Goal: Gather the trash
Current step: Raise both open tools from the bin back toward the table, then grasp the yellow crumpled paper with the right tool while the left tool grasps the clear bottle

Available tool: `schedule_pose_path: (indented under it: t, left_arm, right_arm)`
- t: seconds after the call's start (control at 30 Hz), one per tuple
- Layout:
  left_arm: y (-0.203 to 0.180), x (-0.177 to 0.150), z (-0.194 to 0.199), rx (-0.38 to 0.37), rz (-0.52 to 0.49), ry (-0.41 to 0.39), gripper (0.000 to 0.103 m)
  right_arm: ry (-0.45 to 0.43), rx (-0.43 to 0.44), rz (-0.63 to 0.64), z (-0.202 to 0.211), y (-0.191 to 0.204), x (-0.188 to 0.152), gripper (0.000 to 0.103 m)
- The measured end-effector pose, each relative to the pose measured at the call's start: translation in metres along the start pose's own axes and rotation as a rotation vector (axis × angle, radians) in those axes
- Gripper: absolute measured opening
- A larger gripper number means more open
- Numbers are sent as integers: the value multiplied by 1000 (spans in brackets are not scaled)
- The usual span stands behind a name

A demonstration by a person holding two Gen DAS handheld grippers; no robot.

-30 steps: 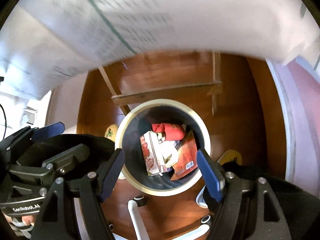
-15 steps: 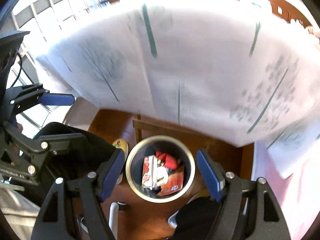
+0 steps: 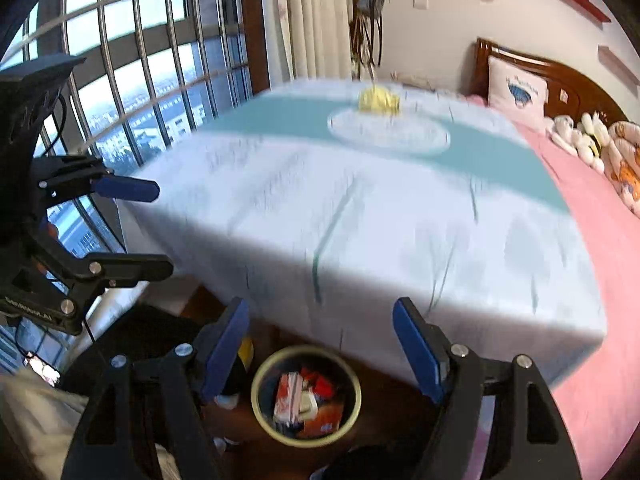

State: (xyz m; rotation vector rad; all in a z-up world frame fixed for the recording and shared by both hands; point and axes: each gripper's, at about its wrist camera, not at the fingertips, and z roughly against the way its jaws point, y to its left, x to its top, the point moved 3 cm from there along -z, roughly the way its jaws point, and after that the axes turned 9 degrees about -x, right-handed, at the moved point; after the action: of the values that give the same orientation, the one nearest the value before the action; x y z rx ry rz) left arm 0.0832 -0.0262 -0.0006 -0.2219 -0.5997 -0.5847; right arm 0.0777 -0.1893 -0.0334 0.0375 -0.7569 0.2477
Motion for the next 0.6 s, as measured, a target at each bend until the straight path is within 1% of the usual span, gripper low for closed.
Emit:
schedule_pose_path:
  t: [0.07, 0.13, 0.17, 0.23, 0.33, 0.37, 0.43, 0.47, 0.6]
  left_arm:
    - [13, 22, 9, 35, -4, -31, 76]
    - [31, 45, 15, 79, 4, -59, 76]
    - [38, 53, 16, 87, 13, -64, 76]
    - [57, 73, 15, 80, 41, -68, 76]
    - [86, 103, 4, 86, 59, -74, 76]
    - [98, 114, -1, 100, 51, -78, 76]
    - [119, 137, -15, 128, 42, -79, 76]
    - [128, 145, -21, 124, 45, -78, 76]
    - [172, 181, -57, 77, 89, -53, 76]
  right_arm:
    - [-23, 10, -10, 0, -4, 25, 75]
    - [-43, 2, -21, -4, -12, 52, 75]
    - [-54, -8, -26, -10, -17, 71, 75]
    - [-66, -6, -29, -18, -23, 95, 75]
    - [-74, 4, -44, -40, -31, 138, 75]
    - [-76, 8, -48, -52, -35, 157, 75]
    - [-76, -2, -54, -70, -39, 179, 75]
    - [-78, -9, -59, -86, -43, 196, 75]
    - [-57, -22, -100, -138, -54, 235, 75]
